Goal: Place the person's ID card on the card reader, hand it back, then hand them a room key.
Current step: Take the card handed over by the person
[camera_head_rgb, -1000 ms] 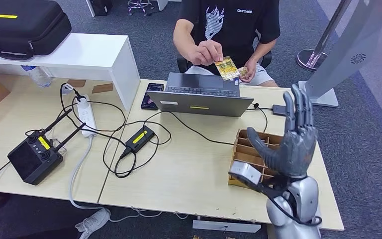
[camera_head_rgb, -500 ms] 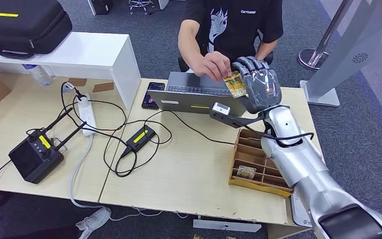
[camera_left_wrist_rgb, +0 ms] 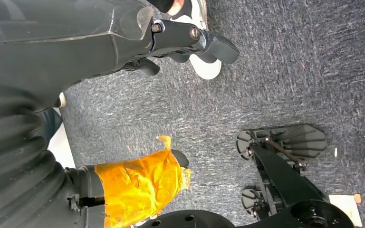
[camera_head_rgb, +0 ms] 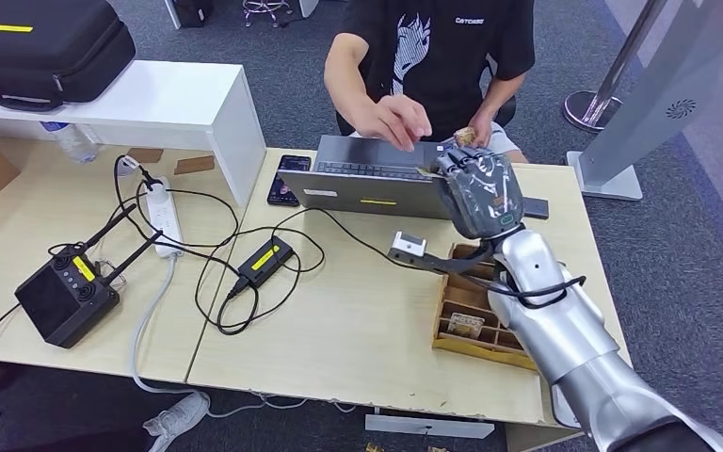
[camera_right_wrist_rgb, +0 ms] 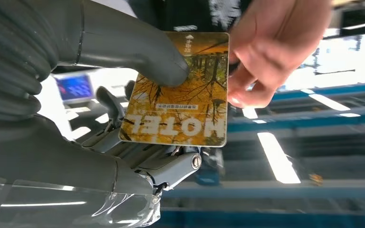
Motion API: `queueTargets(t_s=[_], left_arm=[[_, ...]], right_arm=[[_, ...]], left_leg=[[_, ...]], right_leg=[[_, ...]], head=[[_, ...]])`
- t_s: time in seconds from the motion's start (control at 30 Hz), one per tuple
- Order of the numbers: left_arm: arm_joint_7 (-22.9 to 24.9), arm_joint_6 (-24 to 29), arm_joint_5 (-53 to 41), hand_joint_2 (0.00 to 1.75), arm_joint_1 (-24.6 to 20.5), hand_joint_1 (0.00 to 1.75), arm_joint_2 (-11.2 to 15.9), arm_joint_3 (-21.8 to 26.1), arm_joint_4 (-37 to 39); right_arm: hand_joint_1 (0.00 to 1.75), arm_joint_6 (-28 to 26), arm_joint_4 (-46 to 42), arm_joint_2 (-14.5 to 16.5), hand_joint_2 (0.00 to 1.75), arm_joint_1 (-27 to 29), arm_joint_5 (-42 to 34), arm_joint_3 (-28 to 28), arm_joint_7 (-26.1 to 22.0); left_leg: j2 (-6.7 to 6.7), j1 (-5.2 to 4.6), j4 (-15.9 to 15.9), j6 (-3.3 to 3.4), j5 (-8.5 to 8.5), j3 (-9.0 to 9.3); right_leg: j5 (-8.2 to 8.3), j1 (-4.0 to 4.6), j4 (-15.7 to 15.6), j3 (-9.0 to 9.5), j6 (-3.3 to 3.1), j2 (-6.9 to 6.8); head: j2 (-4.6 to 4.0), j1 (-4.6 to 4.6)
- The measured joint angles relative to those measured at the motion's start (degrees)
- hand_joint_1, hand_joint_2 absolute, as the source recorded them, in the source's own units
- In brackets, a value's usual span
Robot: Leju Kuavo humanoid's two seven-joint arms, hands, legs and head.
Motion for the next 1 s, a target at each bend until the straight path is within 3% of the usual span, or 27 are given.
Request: queueTargets(t_s=[0.23,0.33,0.5,0.63,0.7,0.8,1.0], left_arm=[[0.2,0.3,1.7,1.75,0.2,0.00,0.0,0.0,0.0],[0.2,0.6,2.8,1.75,0.4,0.00,0.0,0.3,0.0],[0.2,1.7,5.1,1.75,0.7,0.00,0.0,1.5,0.0],[0.2,3.0,7.1,1.75,0.9,0.00,-0.2,3.1,0.0],[0.2,3.4,7.8,1.75,1.0,0.00,-0.3,3.9,0.0],[0.2,3.8,8.4,1.75,1.0,0.00,-0.5,4.9,0.0],[0.2,4.2,9.2,1.75,1.0,0.00,-0.9,6.3,0.0]], right_arm=[[1.75,-0.1,-14.3,-1.9,1.75,9.7,2.8,0.9,0.7],[1.75,-0.1,-21.7,-2.8,1.75,16.1,1.3,0.3,-1.1],[1.75,-0.1,-35.0,-2.4,1.75,30.5,-6.5,-5.1,-10.1],[1.75,-0.3,-45.1,0.8,1.75,44.0,-16.9,-11.7,-20.6],[1.75,-0.3,-49.0,2.8,1.75,49.4,-19.7,-15.1,-23.4],[1.75,-0.3,-53.1,4.8,1.75,54.7,-23.4,-20.6,-22.6],[1.75,0.1,-53.8,5.7,1.75,58.6,-27.7,-34.9,-13.0]], left_leg=[[-0.01,0.01,0.0,0.00,-0.03,-0.07],[-0.02,0.01,0.0,0.00,-0.06,-0.09],[-0.14,0.00,0.0,-0.03,-0.19,-0.13],[-0.21,0.00,0.0,-0.01,-0.31,-0.14],[-0.20,0.00,0.0,-0.03,-0.36,-0.13],[-0.16,0.00,0.0,-0.07,-0.41,-0.11],[-0.14,-0.04,0.0,-0.07,-0.42,-0.09]], right_leg=[[-0.02,0.00,0.0,-0.06,0.00,-0.02],[-0.05,0.00,0.0,-0.07,0.00,-0.03],[-0.16,0.00,-0.1,-0.06,0.01,-0.15],[-0.31,0.00,-0.1,-0.03,0.00,-0.22],[-0.36,0.00,-0.1,-0.04,-0.05,-0.21],[-0.39,0.00,-0.1,-0.05,-0.07,-0.20],[-0.37,-0.03,-0.1,-0.05,-0.05,-0.19]], head=[[0.00,0.00],[0.00,0.00],[0.00,-0.01],[0.00,0.00],[0.00,-0.02],[0.00,-0.01],[0.00,0.01]])
